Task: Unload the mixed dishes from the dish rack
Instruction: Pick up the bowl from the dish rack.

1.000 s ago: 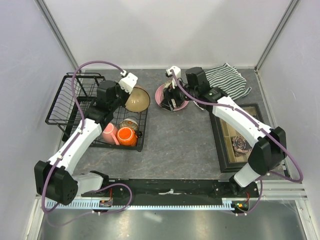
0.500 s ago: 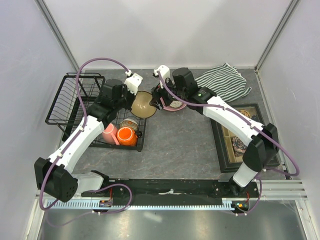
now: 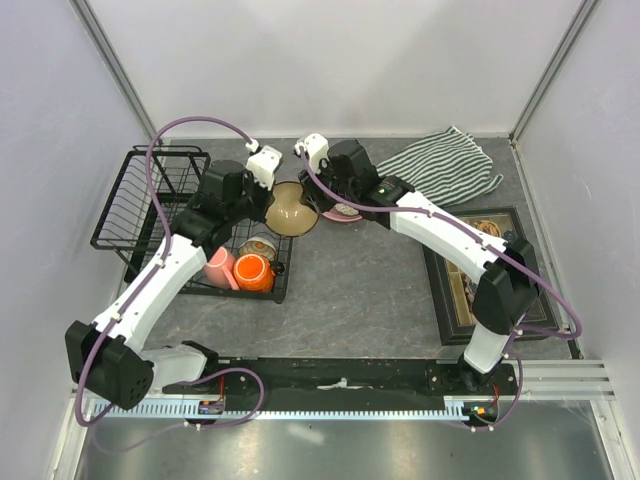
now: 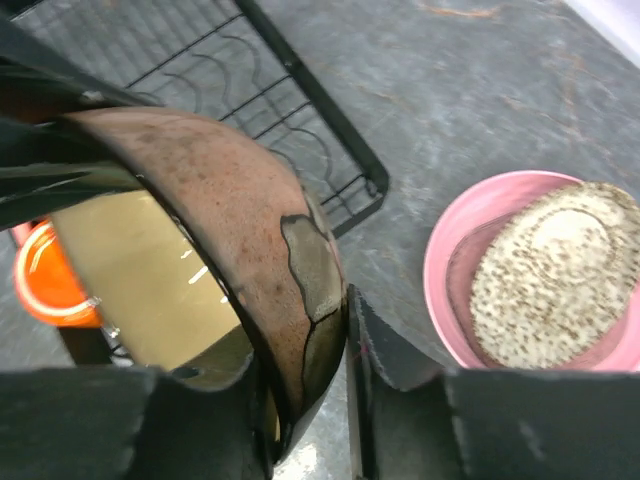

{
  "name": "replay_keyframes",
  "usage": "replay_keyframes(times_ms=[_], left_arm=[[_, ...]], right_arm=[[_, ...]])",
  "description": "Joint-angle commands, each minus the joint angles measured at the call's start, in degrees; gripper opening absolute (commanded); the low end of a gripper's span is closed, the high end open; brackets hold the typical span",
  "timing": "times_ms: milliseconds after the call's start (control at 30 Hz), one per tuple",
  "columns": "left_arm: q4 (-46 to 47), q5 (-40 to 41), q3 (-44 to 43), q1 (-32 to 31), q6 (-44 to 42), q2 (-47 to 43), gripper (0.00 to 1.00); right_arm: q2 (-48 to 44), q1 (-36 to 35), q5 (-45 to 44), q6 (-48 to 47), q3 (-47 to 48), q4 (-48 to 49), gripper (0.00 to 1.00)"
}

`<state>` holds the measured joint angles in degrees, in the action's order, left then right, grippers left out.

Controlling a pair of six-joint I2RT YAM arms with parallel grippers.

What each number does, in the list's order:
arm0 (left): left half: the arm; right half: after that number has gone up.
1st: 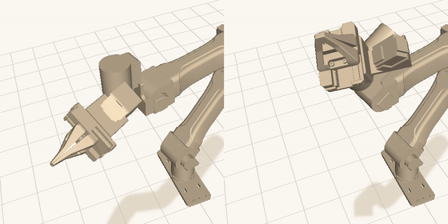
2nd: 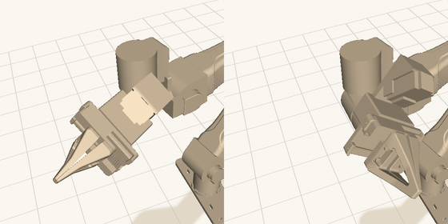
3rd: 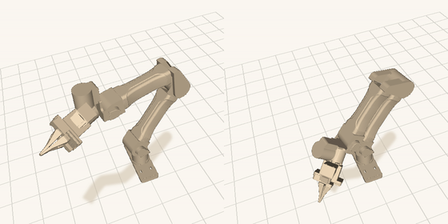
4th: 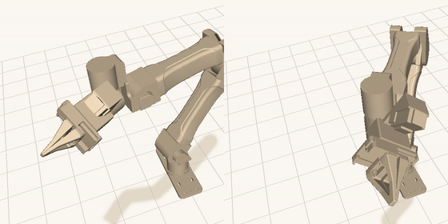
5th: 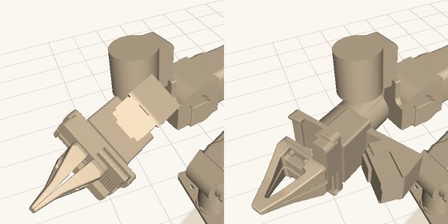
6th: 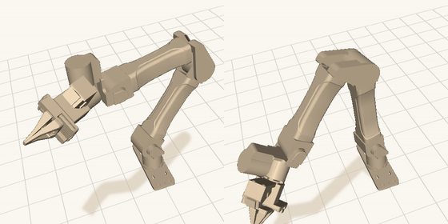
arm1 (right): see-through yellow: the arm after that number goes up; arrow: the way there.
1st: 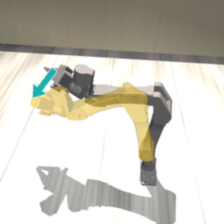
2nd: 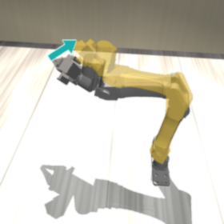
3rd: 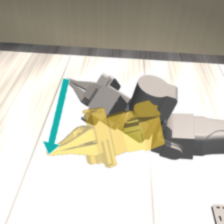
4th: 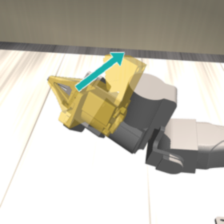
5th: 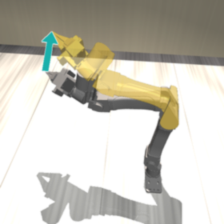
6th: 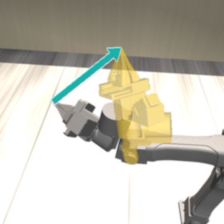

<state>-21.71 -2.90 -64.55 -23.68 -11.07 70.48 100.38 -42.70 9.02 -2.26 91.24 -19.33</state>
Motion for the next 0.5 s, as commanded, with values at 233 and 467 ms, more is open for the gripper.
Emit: replay_keyframes(times_ms=[233,467], left_arm=[[7.5,-3.1,-1.5,-0.2,1.2,-5.3,0.46],[5.8,-2.3,-5.1,0.5,-1.6,-6.8,0.87]], right_arm=[[-0.7,0.5,-5.1,-3.0,0.3,0.2,0.0],[-1.1,4.5,-4.0,-2.8,0.0,-3.2,0.0]])
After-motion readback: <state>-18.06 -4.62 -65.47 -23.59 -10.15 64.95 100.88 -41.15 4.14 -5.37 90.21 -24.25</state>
